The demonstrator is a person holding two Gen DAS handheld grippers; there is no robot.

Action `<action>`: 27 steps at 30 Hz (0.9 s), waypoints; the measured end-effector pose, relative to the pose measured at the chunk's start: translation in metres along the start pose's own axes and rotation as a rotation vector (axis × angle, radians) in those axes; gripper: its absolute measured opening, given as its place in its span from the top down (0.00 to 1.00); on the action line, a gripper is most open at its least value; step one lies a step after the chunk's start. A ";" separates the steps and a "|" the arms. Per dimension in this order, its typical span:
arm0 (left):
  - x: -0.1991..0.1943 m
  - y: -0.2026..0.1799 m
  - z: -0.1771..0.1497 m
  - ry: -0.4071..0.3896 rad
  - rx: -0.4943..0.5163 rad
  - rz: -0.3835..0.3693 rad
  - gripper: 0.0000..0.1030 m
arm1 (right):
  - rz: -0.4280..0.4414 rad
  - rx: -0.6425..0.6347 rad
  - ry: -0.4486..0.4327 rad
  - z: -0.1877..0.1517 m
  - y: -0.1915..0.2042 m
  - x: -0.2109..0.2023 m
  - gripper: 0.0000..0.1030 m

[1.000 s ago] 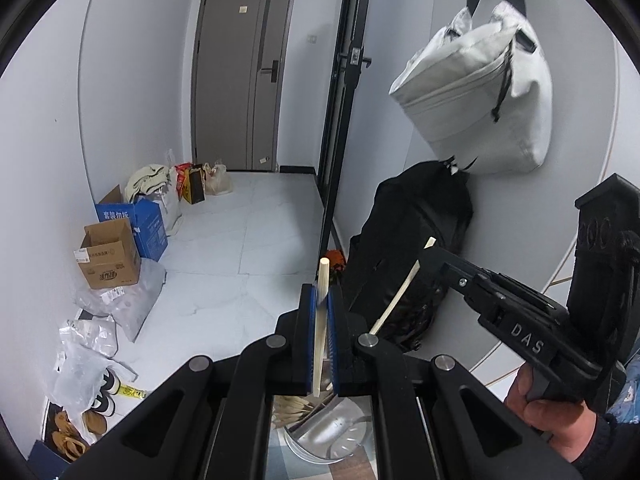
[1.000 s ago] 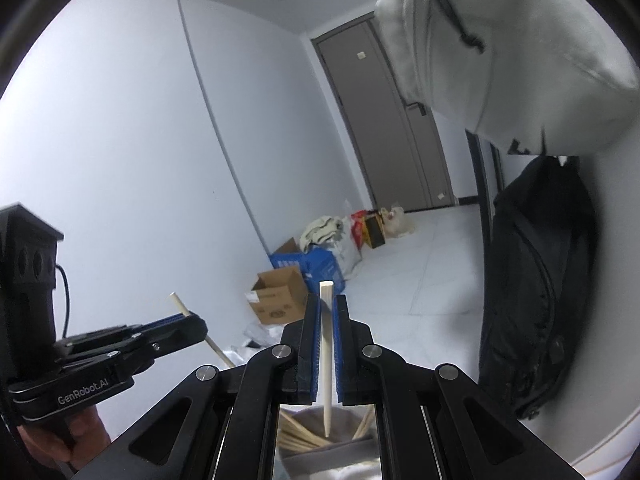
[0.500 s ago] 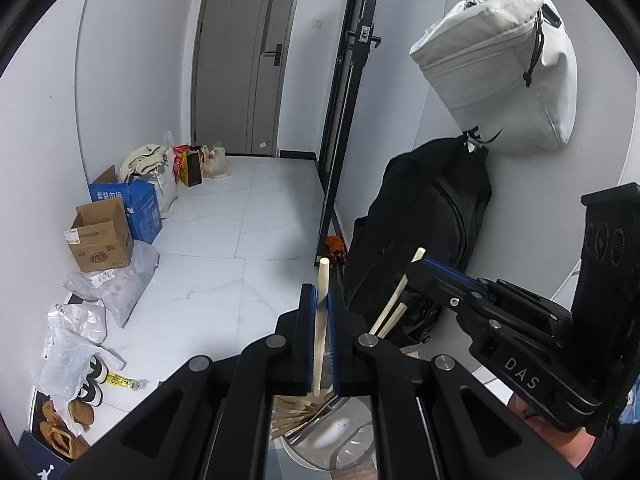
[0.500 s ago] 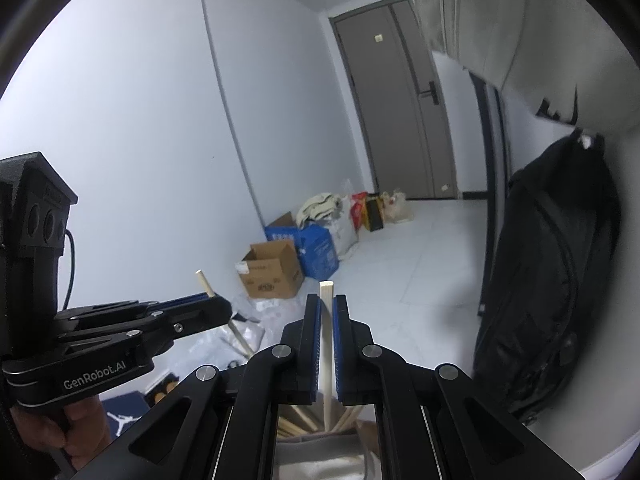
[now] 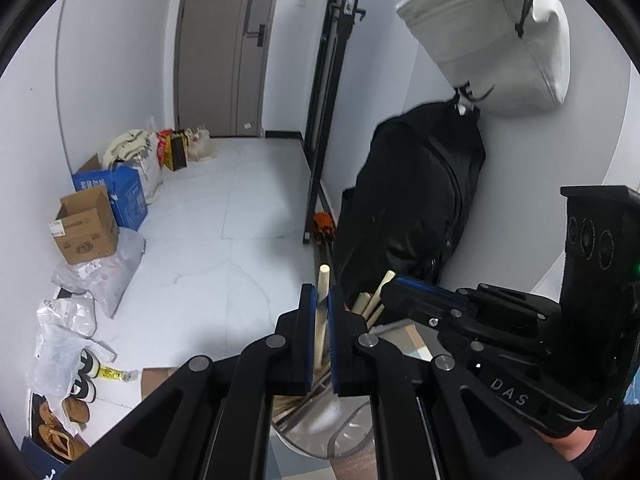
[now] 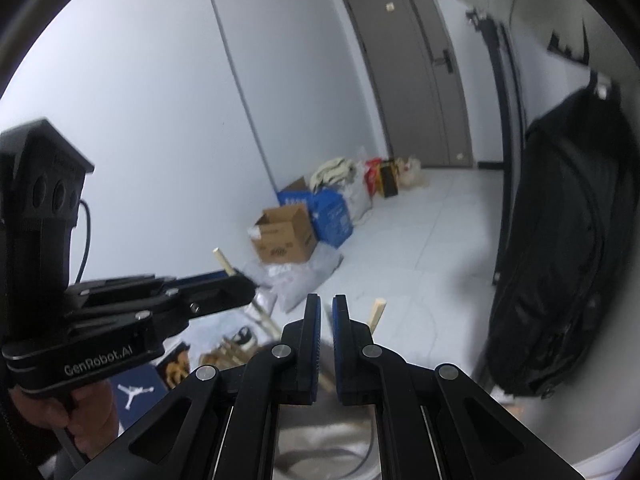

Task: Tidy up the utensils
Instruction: 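Open the left tool over the holder while the right tool releases its chopstick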

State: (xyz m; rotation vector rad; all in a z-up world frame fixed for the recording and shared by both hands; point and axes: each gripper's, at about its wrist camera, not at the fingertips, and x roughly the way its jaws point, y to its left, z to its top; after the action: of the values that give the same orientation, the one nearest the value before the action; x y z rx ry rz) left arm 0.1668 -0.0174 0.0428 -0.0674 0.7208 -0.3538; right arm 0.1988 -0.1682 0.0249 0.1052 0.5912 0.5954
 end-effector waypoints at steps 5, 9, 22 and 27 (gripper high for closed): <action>0.011 -0.001 -0.009 0.051 0.020 -0.011 0.98 | -0.001 0.010 0.036 -0.012 -0.006 0.008 0.95; 0.009 0.002 -0.007 0.057 0.008 -0.027 0.98 | -0.002 0.035 0.036 -0.012 -0.010 0.005 0.95; -0.029 0.004 -0.007 0.002 -0.039 -0.013 0.65 | -0.003 0.160 -0.020 -0.026 -0.021 -0.043 0.70; -0.051 0.000 -0.014 -0.041 -0.042 0.043 0.54 | -0.005 0.168 -0.046 -0.030 -0.012 -0.063 0.55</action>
State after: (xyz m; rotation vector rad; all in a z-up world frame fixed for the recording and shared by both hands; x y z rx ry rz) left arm 0.1228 0.0011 0.0648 -0.0987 0.6877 -0.2958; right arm 0.1462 -0.2155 0.0281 0.2741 0.5962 0.5363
